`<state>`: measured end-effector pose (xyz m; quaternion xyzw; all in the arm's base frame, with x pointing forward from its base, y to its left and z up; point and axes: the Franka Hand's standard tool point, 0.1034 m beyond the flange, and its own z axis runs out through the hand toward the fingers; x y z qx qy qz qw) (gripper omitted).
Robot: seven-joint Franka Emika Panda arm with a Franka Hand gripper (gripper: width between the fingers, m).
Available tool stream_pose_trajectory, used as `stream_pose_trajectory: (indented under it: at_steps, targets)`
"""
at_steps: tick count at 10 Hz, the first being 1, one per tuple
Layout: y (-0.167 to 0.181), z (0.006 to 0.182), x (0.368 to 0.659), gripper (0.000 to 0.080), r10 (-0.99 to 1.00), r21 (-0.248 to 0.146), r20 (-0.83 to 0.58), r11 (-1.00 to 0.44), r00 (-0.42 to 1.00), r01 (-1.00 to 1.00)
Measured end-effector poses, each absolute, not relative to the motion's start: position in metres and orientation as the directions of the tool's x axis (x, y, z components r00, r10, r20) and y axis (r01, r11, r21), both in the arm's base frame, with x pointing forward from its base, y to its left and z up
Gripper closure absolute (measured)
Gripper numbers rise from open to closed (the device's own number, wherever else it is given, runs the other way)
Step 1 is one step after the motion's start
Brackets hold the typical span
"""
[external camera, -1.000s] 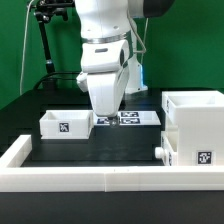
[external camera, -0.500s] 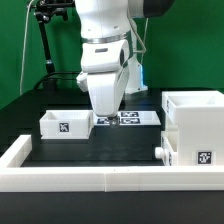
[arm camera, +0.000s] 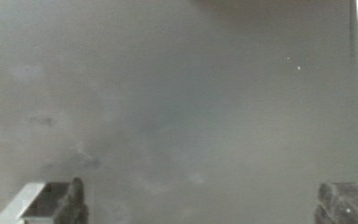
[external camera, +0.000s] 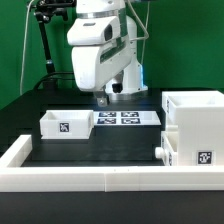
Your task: Assemble drawer
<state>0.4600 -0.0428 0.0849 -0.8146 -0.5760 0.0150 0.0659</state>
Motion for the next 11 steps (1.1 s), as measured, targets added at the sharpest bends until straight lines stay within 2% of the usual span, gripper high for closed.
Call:
stream_pose_trajectory:
  at_steps: [9, 10, 11]
  targets:
    - [-0.043, 0.084, 0.459, 0.015, 0.94, -0.127, 0.051, -0.33, 0.339, 0.935]
    - [-0.046, 0.084, 0.46, 0.015, 0.936, -0.123, 0.052, -0.34, 0.348, 0.932]
    - [-0.06, 0.086, 0.461, 0.015, 0.911, -0.103, 0.057, -0.401, 0.408, 0.91]
